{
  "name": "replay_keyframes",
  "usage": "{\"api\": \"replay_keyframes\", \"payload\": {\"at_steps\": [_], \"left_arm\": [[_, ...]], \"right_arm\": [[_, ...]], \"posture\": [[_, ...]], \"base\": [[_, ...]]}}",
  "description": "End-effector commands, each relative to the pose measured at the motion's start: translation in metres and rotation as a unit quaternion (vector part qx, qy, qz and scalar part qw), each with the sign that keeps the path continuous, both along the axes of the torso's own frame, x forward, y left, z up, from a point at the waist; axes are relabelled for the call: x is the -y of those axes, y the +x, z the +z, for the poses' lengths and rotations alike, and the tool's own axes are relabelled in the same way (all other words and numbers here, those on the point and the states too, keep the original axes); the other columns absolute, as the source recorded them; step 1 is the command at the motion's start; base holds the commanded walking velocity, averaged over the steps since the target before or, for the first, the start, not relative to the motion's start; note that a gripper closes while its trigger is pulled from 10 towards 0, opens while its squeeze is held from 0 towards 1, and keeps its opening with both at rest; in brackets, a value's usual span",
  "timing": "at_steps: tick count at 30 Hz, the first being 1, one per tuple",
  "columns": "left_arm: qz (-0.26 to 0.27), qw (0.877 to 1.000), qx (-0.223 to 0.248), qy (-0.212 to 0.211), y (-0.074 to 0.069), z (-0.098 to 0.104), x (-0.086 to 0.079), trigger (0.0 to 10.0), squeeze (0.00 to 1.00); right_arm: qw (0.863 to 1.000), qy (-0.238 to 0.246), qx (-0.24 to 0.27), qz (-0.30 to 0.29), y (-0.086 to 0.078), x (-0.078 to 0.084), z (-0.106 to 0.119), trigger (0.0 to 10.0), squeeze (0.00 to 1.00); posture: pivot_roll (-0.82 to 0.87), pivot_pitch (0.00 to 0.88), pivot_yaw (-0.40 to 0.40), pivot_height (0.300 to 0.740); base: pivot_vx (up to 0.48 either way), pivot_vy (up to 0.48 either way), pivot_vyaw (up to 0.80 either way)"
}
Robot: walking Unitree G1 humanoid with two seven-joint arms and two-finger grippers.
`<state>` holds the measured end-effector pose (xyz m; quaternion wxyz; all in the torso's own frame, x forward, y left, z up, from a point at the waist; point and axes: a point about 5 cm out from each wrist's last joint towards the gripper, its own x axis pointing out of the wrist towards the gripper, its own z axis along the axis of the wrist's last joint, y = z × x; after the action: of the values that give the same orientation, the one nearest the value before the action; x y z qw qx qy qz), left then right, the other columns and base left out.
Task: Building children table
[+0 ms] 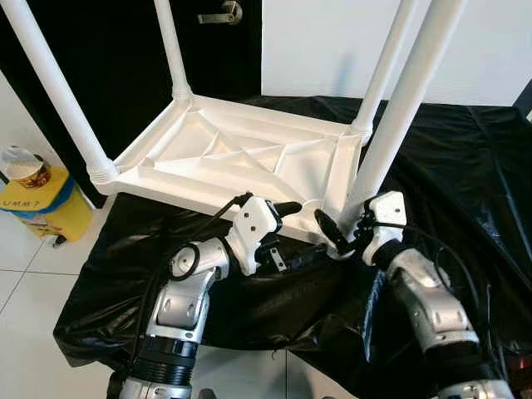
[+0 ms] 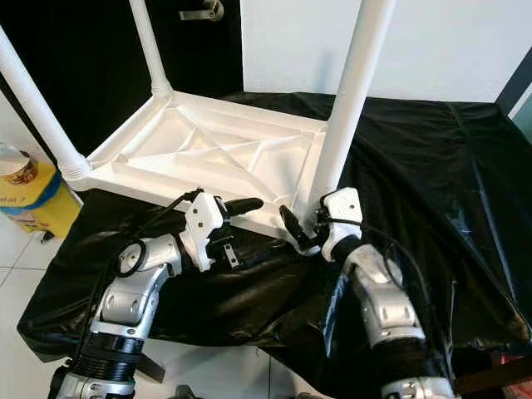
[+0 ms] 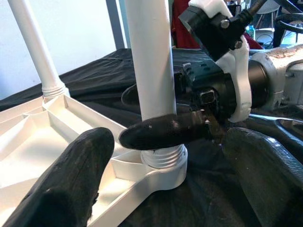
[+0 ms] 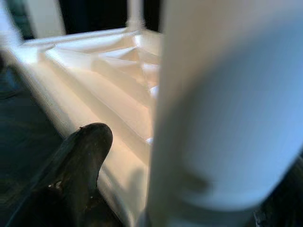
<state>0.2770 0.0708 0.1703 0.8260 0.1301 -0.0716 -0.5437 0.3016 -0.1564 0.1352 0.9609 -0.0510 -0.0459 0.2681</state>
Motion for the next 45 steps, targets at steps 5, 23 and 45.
{"api": "replay_keyframes", "payload": {"at_steps": [5,23,45], "left_arm": [[0.065,0.998,0.012,-0.02,0.005,0.005,-0.001,10.0,0.0],[0.066,0.998,0.018,-0.015,0.006,0.005,-0.003,10.0,0.0],[0.062,0.998,0.015,-0.011,0.005,0.003,-0.003,10.0,0.0]], "right_arm": [[0.999,-0.017,-0.022,0.038,0.003,0.003,-0.013,0.0,0.0],[0.999,-0.011,-0.046,0.006,-0.003,0.002,-0.032,10.0,0.0],[0.974,0.071,-0.02,-0.215,-0.015,-0.005,-0.032,10.0,0.0]], "posture": [[0.02,0.006,-0.039,0.74],[0.02,0.0,-0.037,0.74],[0.02,0.0,-0.034,0.74]], "base": [[0.0,0.0,0.0],[0.0,0.0,0.0],[0.0,0.0,0.0]]}}
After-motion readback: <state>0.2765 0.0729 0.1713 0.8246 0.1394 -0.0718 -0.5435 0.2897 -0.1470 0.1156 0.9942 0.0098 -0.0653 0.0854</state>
